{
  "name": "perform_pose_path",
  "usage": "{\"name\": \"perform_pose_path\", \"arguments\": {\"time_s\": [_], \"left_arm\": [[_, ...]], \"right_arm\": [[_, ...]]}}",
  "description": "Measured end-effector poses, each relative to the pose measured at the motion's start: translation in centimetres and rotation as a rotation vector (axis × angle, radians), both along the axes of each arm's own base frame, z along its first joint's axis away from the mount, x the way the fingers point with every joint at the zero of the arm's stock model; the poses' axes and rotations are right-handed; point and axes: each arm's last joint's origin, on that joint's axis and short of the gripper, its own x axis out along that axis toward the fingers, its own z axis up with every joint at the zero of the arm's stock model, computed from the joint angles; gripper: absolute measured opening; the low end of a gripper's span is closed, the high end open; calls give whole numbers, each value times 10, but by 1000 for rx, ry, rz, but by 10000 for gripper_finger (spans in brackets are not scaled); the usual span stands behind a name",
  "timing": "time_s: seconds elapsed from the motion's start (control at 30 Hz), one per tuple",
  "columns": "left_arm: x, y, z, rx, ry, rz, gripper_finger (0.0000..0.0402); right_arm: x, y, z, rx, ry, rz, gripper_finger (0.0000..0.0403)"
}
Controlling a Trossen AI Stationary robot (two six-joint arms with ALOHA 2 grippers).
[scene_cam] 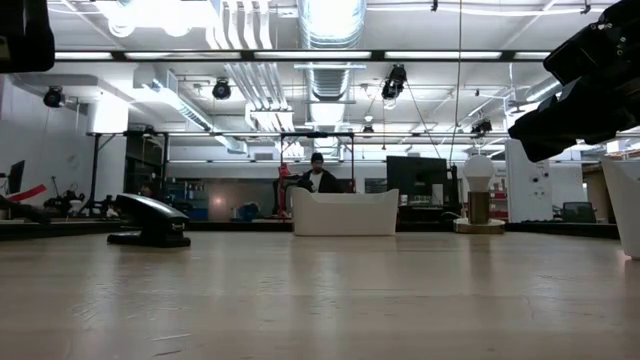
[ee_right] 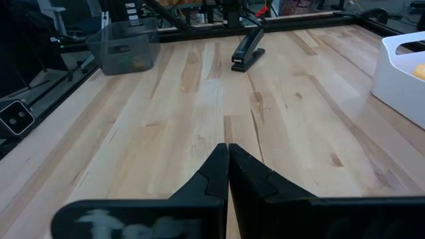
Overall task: Pick and place Stapler, Stapler remover, tape
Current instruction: Put the black large stapler into the transparent bin
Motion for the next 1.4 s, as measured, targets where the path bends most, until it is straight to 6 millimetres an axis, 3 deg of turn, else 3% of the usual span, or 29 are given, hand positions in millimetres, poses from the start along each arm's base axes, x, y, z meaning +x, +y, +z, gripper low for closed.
{"name": "perform_pose_path", "arguments": {"time_s": [0.3,0.63,0.77,1.0,1.23,1.4], "left_arm": [[4,5,0,72,-37,-45,193],[13,27,-1,235,-60,-65,193],[21,44,3,316,-94,-70,193],[25,85,-8,526,29,-103,193],[21,110,-14,682,147,-148,193],[29,122,-22,817,170,-260,193]], "right_arm": [[0,0,0,0,0,0,8],[0,0,0,-4,0,1,8],[0,0,0,-14,-1,3,8],[0,-1,0,-20,-2,-18,8],[0,-1,0,-24,-2,-18,8],[0,-1,0,-31,-3,-17,8]]}}
